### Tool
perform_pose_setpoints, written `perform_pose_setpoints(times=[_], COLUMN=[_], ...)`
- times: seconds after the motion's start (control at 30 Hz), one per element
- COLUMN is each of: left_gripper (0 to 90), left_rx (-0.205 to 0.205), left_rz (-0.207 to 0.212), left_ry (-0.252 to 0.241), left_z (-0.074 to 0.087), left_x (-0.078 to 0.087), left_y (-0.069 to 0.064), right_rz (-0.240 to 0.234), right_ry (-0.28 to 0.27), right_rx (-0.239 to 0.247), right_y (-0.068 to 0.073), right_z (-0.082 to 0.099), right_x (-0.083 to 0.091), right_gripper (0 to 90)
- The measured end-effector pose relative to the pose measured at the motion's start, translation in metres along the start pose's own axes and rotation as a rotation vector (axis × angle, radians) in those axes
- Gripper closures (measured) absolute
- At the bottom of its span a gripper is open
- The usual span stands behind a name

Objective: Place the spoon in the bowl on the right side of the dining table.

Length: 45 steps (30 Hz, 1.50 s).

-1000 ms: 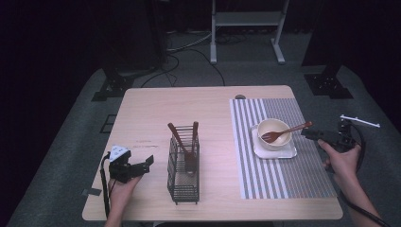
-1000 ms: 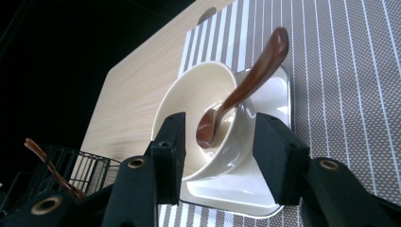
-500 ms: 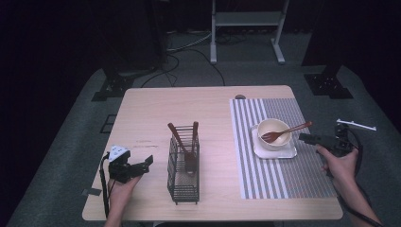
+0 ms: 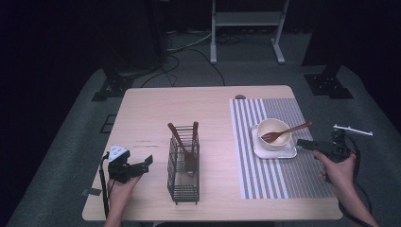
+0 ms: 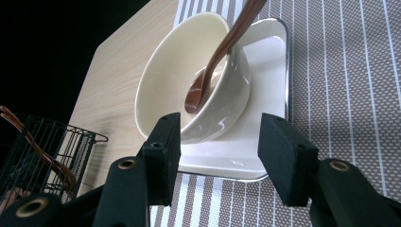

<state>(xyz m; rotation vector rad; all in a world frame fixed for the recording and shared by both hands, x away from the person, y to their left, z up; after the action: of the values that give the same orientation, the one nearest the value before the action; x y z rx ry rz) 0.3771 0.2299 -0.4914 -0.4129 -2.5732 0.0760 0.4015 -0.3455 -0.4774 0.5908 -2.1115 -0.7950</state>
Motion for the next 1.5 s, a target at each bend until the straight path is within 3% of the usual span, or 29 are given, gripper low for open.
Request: perform_pose_setpoints(times=[0.9, 1.5], left_gripper=[1.8, 1.7], left_rx=[0.002, -0.003], left_rz=[0.0, 0.0], left_ry=[-0.001, 0.002], left_z=[0.0, 0.0], left_x=[-0.001, -0.001], left_y=[-0.002, -0.003], right_rz=[-0.018, -0.017], right_ry=[0.027, 0.066], right_rx=[-0.021, 0.028], right_y=[-0.013, -0.006], right_z=[0.032, 0.053], right_x=[-0.003, -0.004], right_gripper=[46.0, 43.1])
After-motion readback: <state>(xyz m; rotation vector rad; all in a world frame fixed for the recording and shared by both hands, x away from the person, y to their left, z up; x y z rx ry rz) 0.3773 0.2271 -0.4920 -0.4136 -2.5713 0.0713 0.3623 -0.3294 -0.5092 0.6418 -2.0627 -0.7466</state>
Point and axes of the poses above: each handheld gripper's, and its own axes: x roughly backward along the jaws, z roughly out of its underside, y roughly to its left, the point moved 9 cm from there along -x, roughly forward along the jaws, and after that the axes turned 2 degrees about -z, right-handed, at the moved point
